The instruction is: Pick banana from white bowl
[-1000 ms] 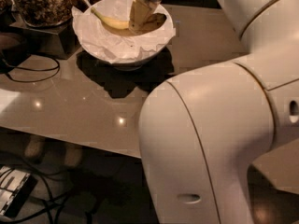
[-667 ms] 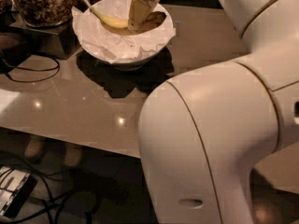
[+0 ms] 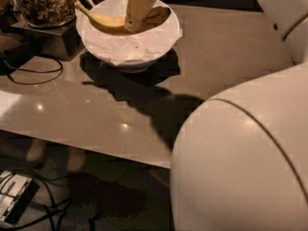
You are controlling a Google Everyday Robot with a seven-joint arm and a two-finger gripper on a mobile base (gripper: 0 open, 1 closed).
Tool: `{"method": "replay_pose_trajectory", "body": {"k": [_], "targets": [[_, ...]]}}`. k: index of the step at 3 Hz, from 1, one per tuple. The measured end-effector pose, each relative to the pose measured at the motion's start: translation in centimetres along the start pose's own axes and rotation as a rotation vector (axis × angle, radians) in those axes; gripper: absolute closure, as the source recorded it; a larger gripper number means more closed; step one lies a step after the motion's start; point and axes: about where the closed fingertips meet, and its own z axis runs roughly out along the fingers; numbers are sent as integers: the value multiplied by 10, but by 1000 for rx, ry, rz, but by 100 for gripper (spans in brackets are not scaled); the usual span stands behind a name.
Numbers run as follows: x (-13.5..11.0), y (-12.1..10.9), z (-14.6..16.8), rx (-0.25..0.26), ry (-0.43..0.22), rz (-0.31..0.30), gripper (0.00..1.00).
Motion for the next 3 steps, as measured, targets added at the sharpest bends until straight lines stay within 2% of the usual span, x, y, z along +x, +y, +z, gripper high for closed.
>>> {"method": "replay_pose_trajectory", "body": {"k": [1,2,3], "targets": [[0,0,0,0,0,0,100],[-1,25,-3,-29,-4,-14,100],[-2,57,5,-89,-18,-36,100]]}}
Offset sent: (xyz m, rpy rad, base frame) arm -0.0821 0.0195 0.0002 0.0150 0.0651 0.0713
